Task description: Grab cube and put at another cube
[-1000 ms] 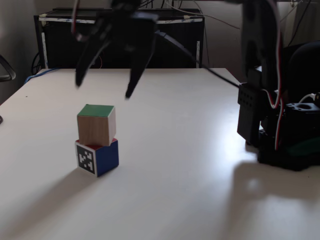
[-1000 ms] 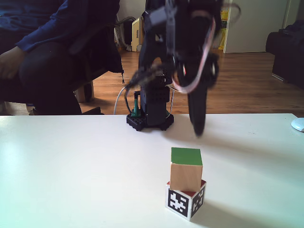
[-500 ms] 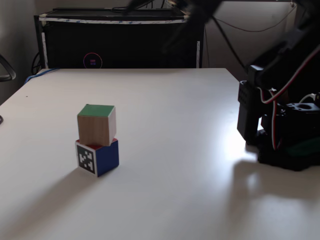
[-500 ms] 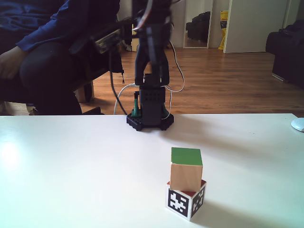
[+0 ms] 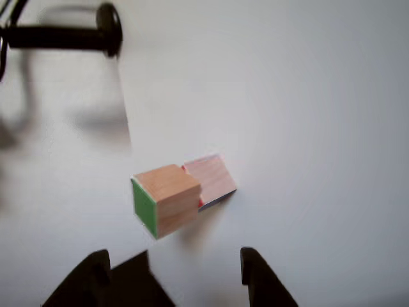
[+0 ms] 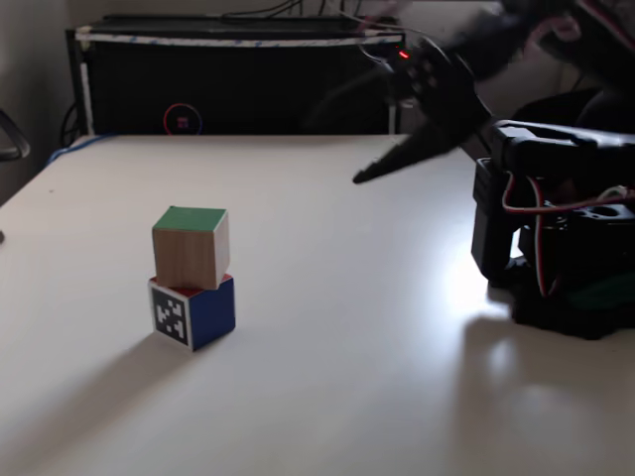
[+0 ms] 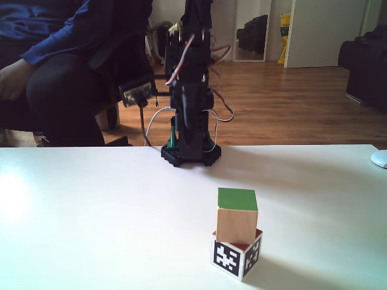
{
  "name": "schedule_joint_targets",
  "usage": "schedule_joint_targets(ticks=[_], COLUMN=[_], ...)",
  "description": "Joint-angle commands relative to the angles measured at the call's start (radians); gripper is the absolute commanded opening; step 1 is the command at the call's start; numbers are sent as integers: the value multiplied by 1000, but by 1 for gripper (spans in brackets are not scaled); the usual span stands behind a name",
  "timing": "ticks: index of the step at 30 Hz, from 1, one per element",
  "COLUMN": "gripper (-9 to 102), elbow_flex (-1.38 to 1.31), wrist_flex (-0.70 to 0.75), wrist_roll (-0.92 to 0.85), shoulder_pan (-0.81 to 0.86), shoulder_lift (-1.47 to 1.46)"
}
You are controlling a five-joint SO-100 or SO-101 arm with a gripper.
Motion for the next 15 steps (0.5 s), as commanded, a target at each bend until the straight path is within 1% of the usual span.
schedule_joint_targets(ticks=[1,3,6,9,12,15], gripper=[25,17,9,5,1,0], elbow_flex=[97,169,258,318,318,318], wrist_flex=[-11,-41,-83,-100,-100,-100], wrist_roll=[2,6,-20,-37,-21,-20], shoulder_pan=[3,6,8,-8,-34,-40], shoulder_lift=[44,44,44,44,44,44])
